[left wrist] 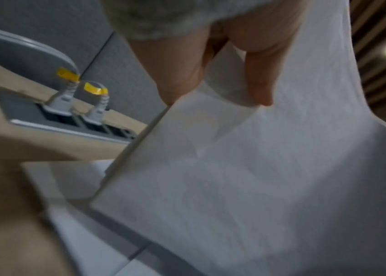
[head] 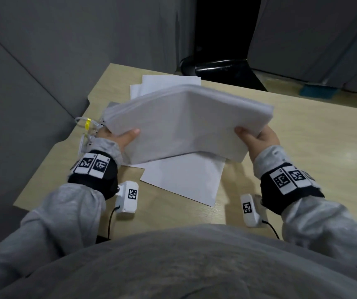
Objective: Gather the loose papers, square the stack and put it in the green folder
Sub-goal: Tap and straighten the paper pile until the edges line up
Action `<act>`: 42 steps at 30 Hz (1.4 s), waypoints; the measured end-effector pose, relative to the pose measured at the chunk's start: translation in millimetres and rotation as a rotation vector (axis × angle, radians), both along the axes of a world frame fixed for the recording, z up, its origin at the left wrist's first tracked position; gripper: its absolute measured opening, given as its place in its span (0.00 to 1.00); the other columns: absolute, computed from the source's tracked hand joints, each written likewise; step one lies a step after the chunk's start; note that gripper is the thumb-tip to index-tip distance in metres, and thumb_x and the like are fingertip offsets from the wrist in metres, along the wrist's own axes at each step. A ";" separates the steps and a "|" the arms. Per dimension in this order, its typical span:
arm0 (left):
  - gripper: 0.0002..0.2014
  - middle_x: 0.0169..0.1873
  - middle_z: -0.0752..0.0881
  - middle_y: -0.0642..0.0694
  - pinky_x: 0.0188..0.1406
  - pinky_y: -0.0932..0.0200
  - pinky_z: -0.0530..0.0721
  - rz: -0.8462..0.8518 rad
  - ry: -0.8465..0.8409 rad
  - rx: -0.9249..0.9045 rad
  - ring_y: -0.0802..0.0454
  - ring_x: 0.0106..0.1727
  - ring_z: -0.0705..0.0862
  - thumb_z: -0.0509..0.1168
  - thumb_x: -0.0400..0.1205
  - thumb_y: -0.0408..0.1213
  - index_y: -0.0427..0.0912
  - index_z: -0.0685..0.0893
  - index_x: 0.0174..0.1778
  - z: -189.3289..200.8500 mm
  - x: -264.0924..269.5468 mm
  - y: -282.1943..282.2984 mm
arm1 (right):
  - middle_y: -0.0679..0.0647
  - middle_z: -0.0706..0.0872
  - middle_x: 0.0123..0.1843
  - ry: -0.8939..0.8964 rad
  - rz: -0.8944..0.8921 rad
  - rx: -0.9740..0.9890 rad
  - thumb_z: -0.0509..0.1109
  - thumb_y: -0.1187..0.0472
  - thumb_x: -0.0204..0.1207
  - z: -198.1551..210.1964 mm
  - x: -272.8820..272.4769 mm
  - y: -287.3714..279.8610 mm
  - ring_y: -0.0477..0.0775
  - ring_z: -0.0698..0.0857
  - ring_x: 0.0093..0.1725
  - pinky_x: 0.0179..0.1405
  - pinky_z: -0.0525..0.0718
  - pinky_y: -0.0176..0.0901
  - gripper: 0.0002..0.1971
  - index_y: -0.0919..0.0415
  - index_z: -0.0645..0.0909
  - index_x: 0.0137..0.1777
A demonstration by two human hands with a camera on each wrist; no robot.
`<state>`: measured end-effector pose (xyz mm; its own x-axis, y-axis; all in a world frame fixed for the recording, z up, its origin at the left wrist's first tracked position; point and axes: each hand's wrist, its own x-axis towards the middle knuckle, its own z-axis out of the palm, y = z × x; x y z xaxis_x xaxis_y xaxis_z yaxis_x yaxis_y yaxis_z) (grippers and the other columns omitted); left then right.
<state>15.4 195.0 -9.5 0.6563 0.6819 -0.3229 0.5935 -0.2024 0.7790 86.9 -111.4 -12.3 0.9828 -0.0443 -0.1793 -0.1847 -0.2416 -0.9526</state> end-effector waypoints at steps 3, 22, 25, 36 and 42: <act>0.25 0.49 0.85 0.48 0.42 0.78 0.81 0.024 -0.183 0.008 0.61 0.43 0.87 0.77 0.69 0.43 0.38 0.81 0.60 3.2 -3.9 1.6 | 0.46 0.85 0.41 -0.109 -0.080 0.161 0.72 0.62 0.75 7.4 -0.2 -5.5 0.29 0.83 0.31 0.30 0.79 0.23 0.07 0.54 0.80 0.50; 0.25 0.57 0.85 0.43 0.61 0.57 0.77 0.000 -0.146 -0.033 0.46 0.59 0.84 0.76 0.71 0.41 0.37 0.81 0.63 8.2 5.3 -3.1 | 0.46 0.86 0.40 -0.100 -0.072 0.169 0.72 0.62 0.75 7.9 -1.5 5.9 0.29 0.84 0.30 0.28 0.81 0.24 0.06 0.48 0.81 0.43; 0.29 0.57 0.82 0.47 0.58 0.61 0.75 0.012 -0.130 -0.005 0.50 0.58 0.81 0.73 0.73 0.49 0.39 0.78 0.67 6.9 9.3 -1.1 | 0.45 0.85 0.42 -0.155 -0.107 0.210 0.74 0.63 0.74 11.6 2.0 1.0 0.29 0.84 0.33 0.32 0.80 0.24 0.10 0.51 0.79 0.51; 0.25 0.57 0.86 0.38 0.50 0.66 0.77 -0.102 -0.127 0.118 0.43 0.56 0.84 0.73 0.74 0.43 0.34 0.79 0.64 23.1 17.1 -14.5 | 0.53 0.76 0.68 -0.153 -0.163 -0.008 0.81 0.52 0.64 9.9 17.3 -7.3 0.51 0.79 0.65 0.61 0.79 0.42 0.42 0.54 0.64 0.76; 0.06 0.24 0.79 0.58 0.31 0.81 0.71 -0.414 -0.448 0.448 0.60 0.30 0.78 0.67 0.72 0.40 0.42 0.85 0.33 66.1 27.9 -40.3 | 0.56 0.64 0.79 -0.616 0.053 -0.468 0.77 0.42 0.62 57.8 8.9 10.1 0.52 0.64 0.78 0.78 0.63 0.37 0.47 0.58 0.61 0.79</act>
<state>43.2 154.7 56.6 0.8905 0.3542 0.2856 0.0457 -0.6941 0.7184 95.8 -101.3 45.5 0.9020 0.0695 0.4260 0.3685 -0.6380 -0.6761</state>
